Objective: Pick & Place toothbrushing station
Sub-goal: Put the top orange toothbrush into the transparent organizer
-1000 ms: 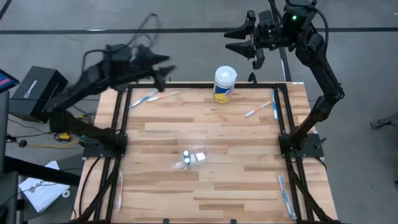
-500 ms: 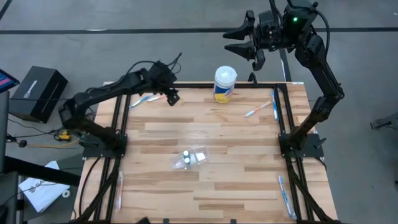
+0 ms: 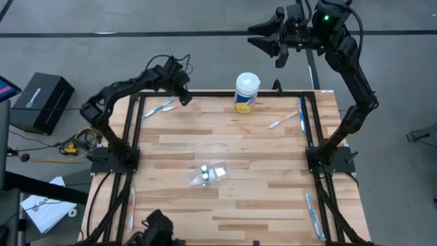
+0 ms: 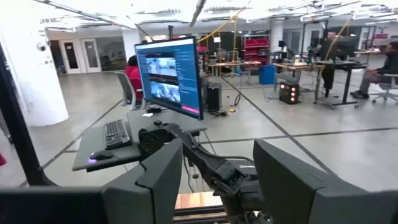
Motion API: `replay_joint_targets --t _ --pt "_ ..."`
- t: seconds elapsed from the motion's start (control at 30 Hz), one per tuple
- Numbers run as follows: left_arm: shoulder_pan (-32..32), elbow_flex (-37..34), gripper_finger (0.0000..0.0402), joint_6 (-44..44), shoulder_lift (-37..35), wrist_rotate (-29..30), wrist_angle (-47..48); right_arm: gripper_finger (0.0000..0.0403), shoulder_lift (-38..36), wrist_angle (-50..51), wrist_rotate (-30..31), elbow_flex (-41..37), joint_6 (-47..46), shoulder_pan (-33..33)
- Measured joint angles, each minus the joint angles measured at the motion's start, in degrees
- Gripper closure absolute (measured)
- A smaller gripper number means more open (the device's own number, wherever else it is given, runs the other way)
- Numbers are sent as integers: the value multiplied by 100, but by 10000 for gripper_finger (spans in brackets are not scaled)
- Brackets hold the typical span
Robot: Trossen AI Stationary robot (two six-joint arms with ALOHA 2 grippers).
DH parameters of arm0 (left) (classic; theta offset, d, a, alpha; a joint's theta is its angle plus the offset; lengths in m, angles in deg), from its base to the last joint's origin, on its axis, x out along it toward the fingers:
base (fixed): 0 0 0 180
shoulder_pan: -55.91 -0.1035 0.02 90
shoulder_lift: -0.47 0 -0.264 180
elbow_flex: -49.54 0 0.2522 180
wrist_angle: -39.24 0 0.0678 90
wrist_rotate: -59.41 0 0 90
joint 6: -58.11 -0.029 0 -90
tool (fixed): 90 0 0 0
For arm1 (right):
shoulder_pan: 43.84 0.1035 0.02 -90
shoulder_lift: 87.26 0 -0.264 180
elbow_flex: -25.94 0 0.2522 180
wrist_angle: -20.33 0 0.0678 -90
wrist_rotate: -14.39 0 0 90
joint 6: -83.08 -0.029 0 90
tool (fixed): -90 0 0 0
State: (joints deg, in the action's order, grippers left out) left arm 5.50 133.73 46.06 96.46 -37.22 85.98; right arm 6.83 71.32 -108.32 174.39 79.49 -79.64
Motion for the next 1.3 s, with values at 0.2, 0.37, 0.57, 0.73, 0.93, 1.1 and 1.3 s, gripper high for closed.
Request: replay_joint_targets --t 0.2,0.37,0.57,0.73,0.93,1.1,1.3 --pt "-320 1 202 -122 211 -333 61 214 0 -20 149 0 -51 -25" --pt "-348 0 202 -110 357 -584 230 214 0 4 130 0 -51 -25" --pt "-341 1 202 -125 681 -564 306 214 -1 2 84 -1 -43 -27" --pt "-315 5 202 -238 955 -216 303 214 -2 2 60 -2 -34 -38" --pt "-384 152 202 -293 1083 -136 267 214 -1 4 -49 -2 -48 -65" --pt "-389 175 202 -299 1217 -311 324 214 0 4 -46 -2 -53 -75" --pt "-400 175 202 -275 1423 -398 348 214 -2 2 -48 -2 -221 -74"
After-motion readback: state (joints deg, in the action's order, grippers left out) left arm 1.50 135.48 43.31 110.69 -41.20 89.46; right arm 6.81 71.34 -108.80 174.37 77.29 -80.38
